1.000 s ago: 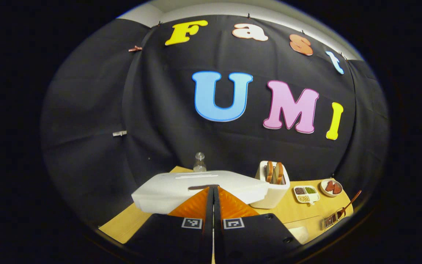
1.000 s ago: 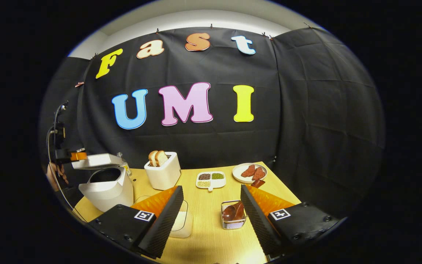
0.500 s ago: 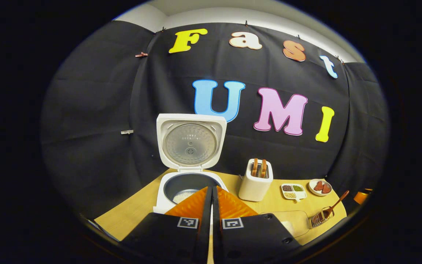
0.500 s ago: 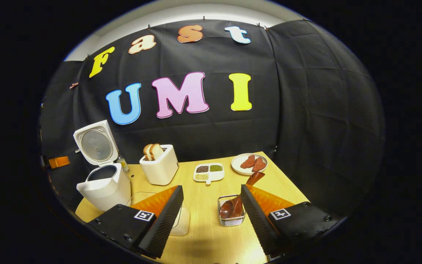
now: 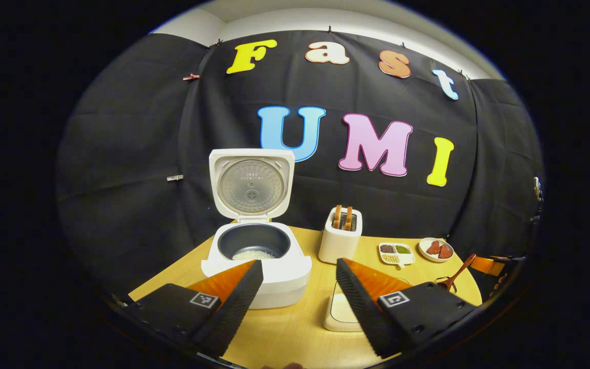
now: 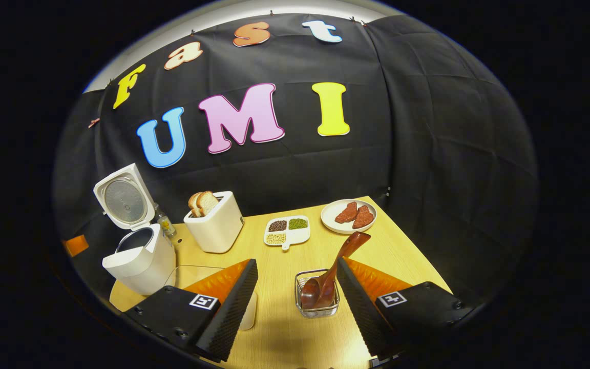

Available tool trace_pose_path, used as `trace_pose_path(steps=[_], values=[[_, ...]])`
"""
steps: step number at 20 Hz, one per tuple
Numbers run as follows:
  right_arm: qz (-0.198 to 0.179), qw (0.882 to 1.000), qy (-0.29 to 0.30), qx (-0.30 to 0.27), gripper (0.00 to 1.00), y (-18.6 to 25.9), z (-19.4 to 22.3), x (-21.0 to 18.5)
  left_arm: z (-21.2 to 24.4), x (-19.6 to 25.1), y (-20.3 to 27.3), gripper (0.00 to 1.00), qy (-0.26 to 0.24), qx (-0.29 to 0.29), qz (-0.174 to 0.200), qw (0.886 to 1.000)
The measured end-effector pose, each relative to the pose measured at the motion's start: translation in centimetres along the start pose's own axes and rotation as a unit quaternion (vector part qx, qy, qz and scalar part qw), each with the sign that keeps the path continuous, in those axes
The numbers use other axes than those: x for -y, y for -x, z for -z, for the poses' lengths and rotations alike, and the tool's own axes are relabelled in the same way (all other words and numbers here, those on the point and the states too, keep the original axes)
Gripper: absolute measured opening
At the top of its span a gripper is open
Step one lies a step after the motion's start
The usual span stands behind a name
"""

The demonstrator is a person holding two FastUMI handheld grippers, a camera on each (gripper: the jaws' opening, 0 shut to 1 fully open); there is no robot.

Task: Close the left gripper, press the button to open the rice cooker; take a wooden spoon from the chopstick holder with the right hand, scoop a spoonful of rice and pour it into the rice cooker, then put the wooden spoon back into the chopstick holder.

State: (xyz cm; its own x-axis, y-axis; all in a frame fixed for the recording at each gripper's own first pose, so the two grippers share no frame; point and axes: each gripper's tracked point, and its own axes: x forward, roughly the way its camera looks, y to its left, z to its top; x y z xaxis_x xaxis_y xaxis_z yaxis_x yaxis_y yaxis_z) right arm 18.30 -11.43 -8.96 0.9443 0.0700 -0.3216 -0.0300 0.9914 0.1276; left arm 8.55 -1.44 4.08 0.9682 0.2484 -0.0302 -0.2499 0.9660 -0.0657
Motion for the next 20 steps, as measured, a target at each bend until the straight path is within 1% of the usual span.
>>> trace_pose_path(steps=[5, 7, 12, 16, 19, 20], values=[[0.007, 0.999, -0.025, -0.030, 0.97, -2.6, 1.1, 2.2, 2.6, 1.2, 1.3, 0.96, -0.002, -0.029, -0.021, 0.999], [0.006, 0.998, -0.036, -0.046, 0.99, -3.5, 2.0, 2.9, 3.5, 1.4, 1.9, 0.96, -0.005, -0.040, -0.034, 0.999], [0.018, 0.994, -0.056, -0.095, 0.99, -6.9, 5.1, 5.5, 5.3, 1.9, 3.2, 0.96, -0.012, -0.056, -0.068, 0.996], [0.022, 0.991, -0.068, -0.111, 0.99, -10.0, 6.7, 6.4, 7.2, 2.3, 3.8, 0.96, -0.003, -0.077, -0.081, 0.994], [0.025, 0.990, -0.082, -0.111, 0.99, -12.2, 6.8, 6.5, 8.2, 2.6, 4.2, 0.96, -0.004, -0.086, -0.084, 0.993], [0.025, 0.990, -0.087, -0.110, 0.97, -12.8, 6.9, 6.4, 8.3, 2.6, 4.3, 0.96, -0.005, -0.087, -0.085, 0.993]])
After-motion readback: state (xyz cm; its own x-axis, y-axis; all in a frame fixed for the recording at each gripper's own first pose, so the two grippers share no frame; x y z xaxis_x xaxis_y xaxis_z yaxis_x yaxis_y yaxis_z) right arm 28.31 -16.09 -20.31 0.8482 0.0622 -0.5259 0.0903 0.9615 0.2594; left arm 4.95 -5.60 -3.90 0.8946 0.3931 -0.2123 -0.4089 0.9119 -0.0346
